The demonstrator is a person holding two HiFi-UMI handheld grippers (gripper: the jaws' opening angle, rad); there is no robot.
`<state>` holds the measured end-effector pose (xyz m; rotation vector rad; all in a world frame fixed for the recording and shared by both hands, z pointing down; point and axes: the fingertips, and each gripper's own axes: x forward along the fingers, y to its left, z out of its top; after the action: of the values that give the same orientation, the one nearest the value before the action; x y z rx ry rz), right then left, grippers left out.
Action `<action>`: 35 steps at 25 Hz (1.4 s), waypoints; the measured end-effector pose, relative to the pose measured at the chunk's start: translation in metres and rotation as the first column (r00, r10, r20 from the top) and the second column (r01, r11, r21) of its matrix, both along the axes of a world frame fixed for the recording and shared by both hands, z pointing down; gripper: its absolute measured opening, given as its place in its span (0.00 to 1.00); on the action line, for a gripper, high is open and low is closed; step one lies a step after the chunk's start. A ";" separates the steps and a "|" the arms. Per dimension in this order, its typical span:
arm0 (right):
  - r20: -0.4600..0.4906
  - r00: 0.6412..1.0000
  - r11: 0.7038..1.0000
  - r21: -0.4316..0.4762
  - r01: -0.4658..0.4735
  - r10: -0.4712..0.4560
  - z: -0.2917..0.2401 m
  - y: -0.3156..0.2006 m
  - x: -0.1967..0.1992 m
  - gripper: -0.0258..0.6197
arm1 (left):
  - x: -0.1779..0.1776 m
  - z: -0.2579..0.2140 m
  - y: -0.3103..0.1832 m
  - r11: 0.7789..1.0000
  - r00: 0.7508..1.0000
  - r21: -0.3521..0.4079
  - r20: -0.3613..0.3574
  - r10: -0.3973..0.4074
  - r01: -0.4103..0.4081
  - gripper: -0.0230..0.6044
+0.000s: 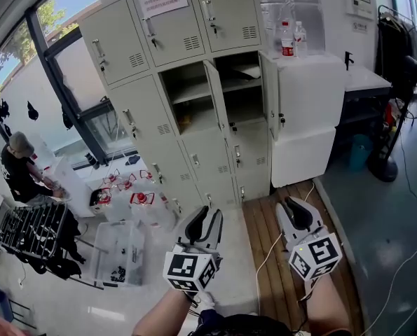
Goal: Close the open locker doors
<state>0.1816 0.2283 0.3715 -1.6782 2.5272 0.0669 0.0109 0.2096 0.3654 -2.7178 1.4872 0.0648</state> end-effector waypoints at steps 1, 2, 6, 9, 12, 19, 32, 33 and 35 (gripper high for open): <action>0.004 1.000 1.000 0.000 0.002 -0.002 0.000 -0.003 0.001 0.16 | 0.001 0.000 -0.003 1.000 1.000 0.000 0.002 0.001 -0.001 0.26; 0.007 1.000 1.000 0.000 0.003 -0.003 -0.001 -0.006 0.001 0.19 | 0.002 0.001 -0.007 1.000 1.000 0.000 0.004 0.001 -0.001 0.29; -0.004 1.000 1.000 0.001 0.005 -0.005 -0.003 -0.022 0.000 0.22 | 0.002 0.001 -0.027 1.000 1.000 -0.004 0.004 0.006 -0.006 0.37; -0.001 1.000 1.000 -0.006 -0.006 0.006 0.000 -0.038 -0.003 0.23 | 0.000 0.006 -0.046 1.000 1.000 -0.010 -0.003 0.020 -0.020 0.38; 0.007 1.000 1.000 -0.015 -0.019 0.019 0.003 -0.057 -0.008 0.23 | -0.006 0.010 -0.066 0.999 0.999 -0.014 -0.011 0.036 -0.036 0.39; 0.004 0.998 0.998 -0.017 -0.056 0.056 -0.004 -0.115 -0.039 0.23 | -0.036 0.006 -0.130 0.997 0.997 -0.015 -0.022 0.075 -0.075 0.40; 0.014 0.986 0.986 -0.034 -0.165 0.165 -0.018 -0.225 -0.112 0.23 | -0.108 0.004 -0.252 0.983 0.983 -0.038 -0.035 0.178 -0.179 0.41; 0.018 0.985 0.984 -0.036 -0.173 0.174 -0.018 -0.232 -0.116 0.23 | -0.112 0.005 -0.260 0.981 0.982 -0.041 -0.035 0.187 -0.189 0.41; 0.020 0.982 0.981 -0.037 -0.189 0.190 -0.018 -0.245 -0.125 0.23 | -0.119 0.007 -0.273 0.977 0.978 -0.046 -0.032 0.207 -0.208 0.42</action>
<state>0.0570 -0.0163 0.3531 -1.9168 2.3579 0.0173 -0.1082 -0.0634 0.3723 -2.9134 1.2205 0.0726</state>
